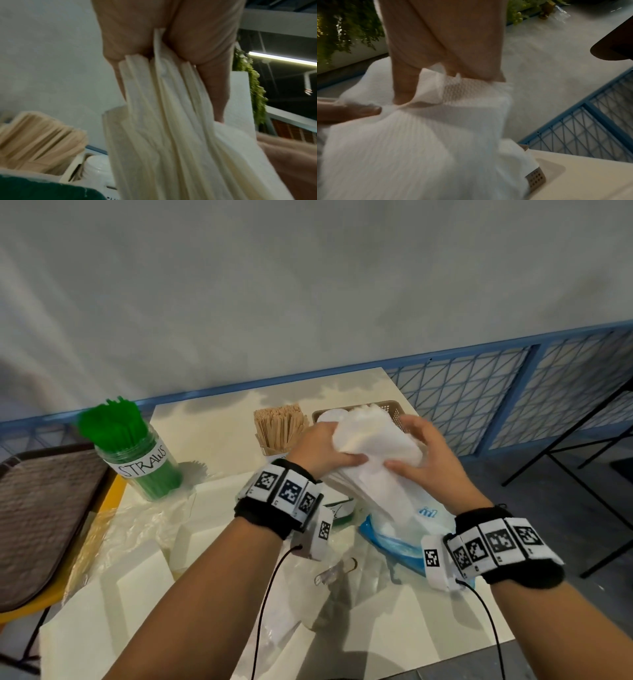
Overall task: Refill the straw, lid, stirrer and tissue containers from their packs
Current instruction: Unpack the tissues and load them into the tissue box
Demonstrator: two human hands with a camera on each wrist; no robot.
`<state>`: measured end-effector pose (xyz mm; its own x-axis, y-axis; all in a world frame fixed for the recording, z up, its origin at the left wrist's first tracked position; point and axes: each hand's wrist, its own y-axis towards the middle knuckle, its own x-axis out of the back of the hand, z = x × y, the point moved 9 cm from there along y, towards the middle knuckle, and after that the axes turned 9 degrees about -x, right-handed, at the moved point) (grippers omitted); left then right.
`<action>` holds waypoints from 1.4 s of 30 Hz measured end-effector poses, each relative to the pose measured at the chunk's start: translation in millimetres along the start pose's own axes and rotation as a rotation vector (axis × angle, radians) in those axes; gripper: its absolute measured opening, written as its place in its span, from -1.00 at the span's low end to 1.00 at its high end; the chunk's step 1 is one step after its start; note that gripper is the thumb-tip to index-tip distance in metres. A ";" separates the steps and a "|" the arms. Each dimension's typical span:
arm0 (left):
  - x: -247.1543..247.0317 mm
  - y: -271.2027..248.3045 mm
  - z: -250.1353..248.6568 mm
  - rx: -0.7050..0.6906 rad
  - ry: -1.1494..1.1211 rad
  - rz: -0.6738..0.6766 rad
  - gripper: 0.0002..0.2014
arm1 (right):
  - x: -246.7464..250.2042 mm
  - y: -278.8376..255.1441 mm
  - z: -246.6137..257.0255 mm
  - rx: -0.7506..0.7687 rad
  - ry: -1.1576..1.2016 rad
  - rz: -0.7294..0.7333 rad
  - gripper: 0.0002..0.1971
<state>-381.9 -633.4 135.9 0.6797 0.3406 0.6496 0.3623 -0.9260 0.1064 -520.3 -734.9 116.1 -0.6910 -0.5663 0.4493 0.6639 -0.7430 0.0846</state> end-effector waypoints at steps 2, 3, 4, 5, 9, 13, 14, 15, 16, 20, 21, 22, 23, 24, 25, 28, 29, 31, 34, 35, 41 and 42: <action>27.9 -9.0 16.7 0.086 -0.171 -0.129 -0.53 | 6.9 6.0 -12.1 -0.136 0.020 -0.153 -0.22; 40.3 -13.5 27.3 0.126 -0.260 -0.198 -0.53 | 5.2 7.6 -20.0 -0.211 0.074 -0.180 -0.17; 50.2 -18.6 39.2 0.164 -0.362 -0.260 -0.52 | -1.0 9.7 -27.2 -0.280 0.154 -0.167 -0.10; 57.8 -24.5 49.0 0.196 -0.443 -0.313 -0.48 | -11.6 11.6 -31.6 -0.335 0.245 -0.121 -0.03; 64.0 -39.8 80.4 0.279 -0.630 -0.354 -0.60 | -74.4 21.3 -35.9 -0.496 0.563 0.184 -0.10; 54.6 -50.9 113.7 0.381 -0.643 -0.369 -0.41 | -104.8 38.2 -32.5 -0.522 0.584 0.182 -0.15; 51.3 -52.0 123.8 0.411 -0.622 -0.367 -0.28 | -108.2 41.5 -34.0 -0.532 0.547 0.162 -0.17; 47.3 -53.2 133.4 0.442 -0.594 -0.348 -0.22 | -110.5 45.2 -36.9 -0.526 0.509 0.142 -0.24; 43.8 -55.5 139.1 0.477 -0.564 -0.329 -0.23 | -112.7 47.1 -40.1 -0.531 0.460 0.129 -0.29; 31.0 -58.7 162.2 0.541 -0.392 -0.300 -0.24 | -116.0 50.4 -54.6 -0.502 0.126 0.091 -0.22; 28.7 -58.4 164.5 0.546 -0.351 -0.297 -0.17 | -115.1 50.7 -56.3 -0.473 0.056 0.079 -0.20; 26.8 -58.9 164.1 0.550 -0.313 -0.299 -0.16 | -115.7 50.5 -56.4 -0.447 -0.003 0.090 -0.20; 24.8 -58.3 163.6 0.543 -0.268 -0.298 -0.19 | -116.9 50.3 -53.0 -0.397 -0.064 0.111 -0.21; 22.2 -56.7 162.0 0.535 -0.221 -0.287 -0.25 | -118.3 49.6 -49.2 -0.365 -0.136 0.137 -0.24; 18.6 -54.8 161.8 0.523 -0.177 -0.267 -0.30 | -119.9 50.2 -45.6 -0.323 -0.207 0.155 -0.28; 6.2 -50.4 161.7 0.531 -0.073 -0.171 -0.37 | -124.2 53.9 -40.5 -0.275 -0.407 0.181 -0.38; 3.1 -49.3 162.4 0.536 -0.038 -0.138 -0.37 | -127.0 54.7 -39.1 -0.257 -0.468 0.191 -0.40; -0.7 -47.7 162.1 0.543 0.025 -0.088 -0.37 | -133.8 54.8 -35.4 -0.222 -0.580 0.218 -0.43; -5.1 -45.0 158.3 0.547 0.148 0.015 -0.36 | -143.8 53.4 -32.1 -0.205 -0.743 0.270 -0.49; -6.4 -43.2 157.6 0.543 0.189 0.049 -0.35 | -146.5 53.3 -31.9 -0.208 -0.788 0.284 -0.52; -16.9 -41.4 161.2 0.616 0.312 0.234 -0.22 | -162.2 51.7 -33.7 -0.242 -0.869 0.329 -0.65; -18.8 -41.9 162.9 0.633 0.324 0.249 -0.20 | -164.8 50.5 -33.4 -0.243 -0.872 0.344 -0.64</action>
<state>-305.9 -574.5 -3.5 0.6034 -0.0216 0.7971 0.5865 -0.6653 -0.4620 -382.4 -691.0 16.6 0.0501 -0.3761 0.9252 0.6452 -0.6950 -0.3174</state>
